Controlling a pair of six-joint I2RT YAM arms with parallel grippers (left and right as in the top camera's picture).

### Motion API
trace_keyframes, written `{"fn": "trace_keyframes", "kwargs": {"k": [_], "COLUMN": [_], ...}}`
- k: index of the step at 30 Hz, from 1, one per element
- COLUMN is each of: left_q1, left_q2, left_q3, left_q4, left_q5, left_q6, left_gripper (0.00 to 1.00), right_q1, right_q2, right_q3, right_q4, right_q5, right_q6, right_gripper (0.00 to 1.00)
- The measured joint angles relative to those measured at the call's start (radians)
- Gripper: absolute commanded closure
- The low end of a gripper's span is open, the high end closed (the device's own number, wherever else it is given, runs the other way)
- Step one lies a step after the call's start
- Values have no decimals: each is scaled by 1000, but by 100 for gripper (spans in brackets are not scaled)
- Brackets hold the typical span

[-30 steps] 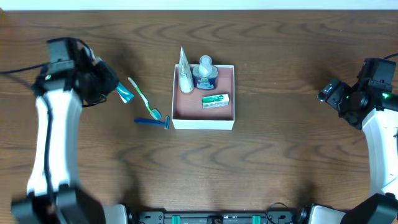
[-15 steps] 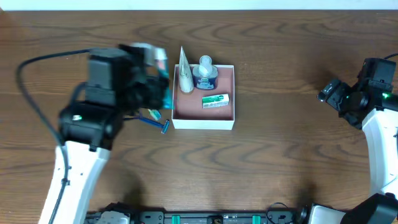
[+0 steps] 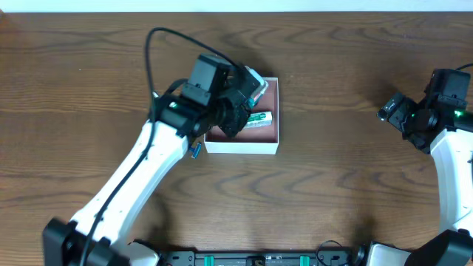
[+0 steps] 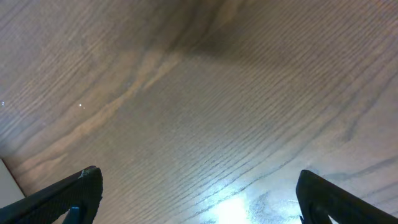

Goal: Pack container
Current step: 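Carry the toothpaste tube into the box and lay it down, then move the left gripper back to the green toothbrush and grasp it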

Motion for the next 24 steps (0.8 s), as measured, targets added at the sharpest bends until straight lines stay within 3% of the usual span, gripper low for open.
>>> {"fn": "trace_keyframes", "kwargs": {"k": [3,6,11,12,13,14,19,20,24], "left_q1": [0,0,0,0,0,0,-3,-5,-27], "left_q2": [53,85,90,90,90,89,80,72,-8], "left_q3": [0,0,0,0,0,0,0,0,0], "left_q4": [0,0,5,3,2,2,8,11,6], "left_q5": [-3,-6,-64,-84,-103,-123,-156,-157,-156], "left_q6": [125,254,388,404,417,426,417,401,247], "left_gripper": [87,76,53,37,32,27,24,15,6], "right_q1": [0,0,0,0,0,0,0,0,0], "right_q2": [0,0,0,0,0,0,0,0,0], "right_q3": [0,0,0,0,0,0,0,0,0], "right_q4": [0,0,0,0,0,0,0,0,0], "right_q5": [0,0,0,0,0,0,0,0,0], "right_q6": [0,0,0,0,0,0,0,0,0], "right_gripper": [1,1,1,1,1,1,1,1,1]}}
